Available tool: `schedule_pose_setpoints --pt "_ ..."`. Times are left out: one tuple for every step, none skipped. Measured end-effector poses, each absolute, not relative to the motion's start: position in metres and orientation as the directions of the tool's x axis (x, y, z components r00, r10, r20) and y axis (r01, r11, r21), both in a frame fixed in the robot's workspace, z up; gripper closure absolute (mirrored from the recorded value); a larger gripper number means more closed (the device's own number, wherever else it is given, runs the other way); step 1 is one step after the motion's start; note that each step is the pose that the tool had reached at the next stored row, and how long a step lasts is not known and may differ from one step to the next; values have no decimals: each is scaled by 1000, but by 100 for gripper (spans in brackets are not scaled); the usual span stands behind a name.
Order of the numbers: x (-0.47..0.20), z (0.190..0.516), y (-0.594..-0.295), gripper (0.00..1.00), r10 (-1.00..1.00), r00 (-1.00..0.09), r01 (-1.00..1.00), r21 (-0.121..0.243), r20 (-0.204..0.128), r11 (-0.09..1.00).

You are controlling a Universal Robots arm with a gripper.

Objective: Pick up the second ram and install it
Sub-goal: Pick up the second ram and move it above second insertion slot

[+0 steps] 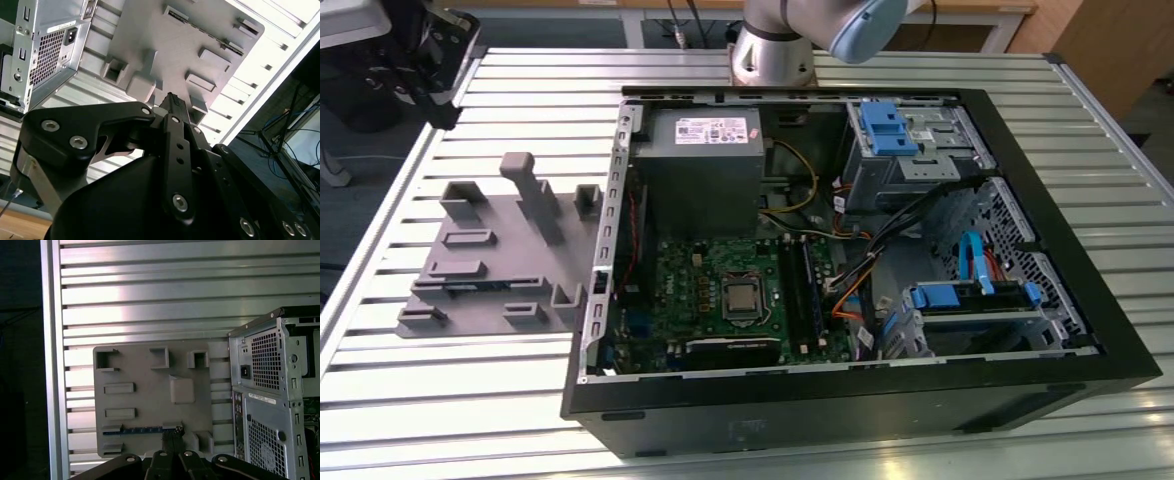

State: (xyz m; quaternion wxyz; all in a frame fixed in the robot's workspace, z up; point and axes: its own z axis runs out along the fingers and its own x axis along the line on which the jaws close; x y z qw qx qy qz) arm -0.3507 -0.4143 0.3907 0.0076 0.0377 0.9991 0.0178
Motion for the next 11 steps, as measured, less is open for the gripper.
schedule_pose_setpoints --pt "-351 391 -414 89 76 -997 75 36 -14 997" --pt "-351 391 -414 89 75 -997 74 36 -14 997" --pt "-351 391 -414 89 73 -997 72 36 -14 997" --pt "-351 391 -414 89 67 -998 66 36 -14 997" --pt "-351 391 -415 89 58 -998 57 36 -14 998" --pt "-352 391 -415 89 46 -999 46 36 -14 998" --pt "-352 391 -415 89 35 -999 34 36 -14 999" --pt "-352 391 -415 89 24 -1000 24 36 -14 999" --pt "-354 391 -415 89 19 -1000 19 36 -14 999" --pt "-356 391 -415 89 17 -1000 17 36 -14 999" --pt "-358 390 -416 89 16 -1000 15 36 -14 999"
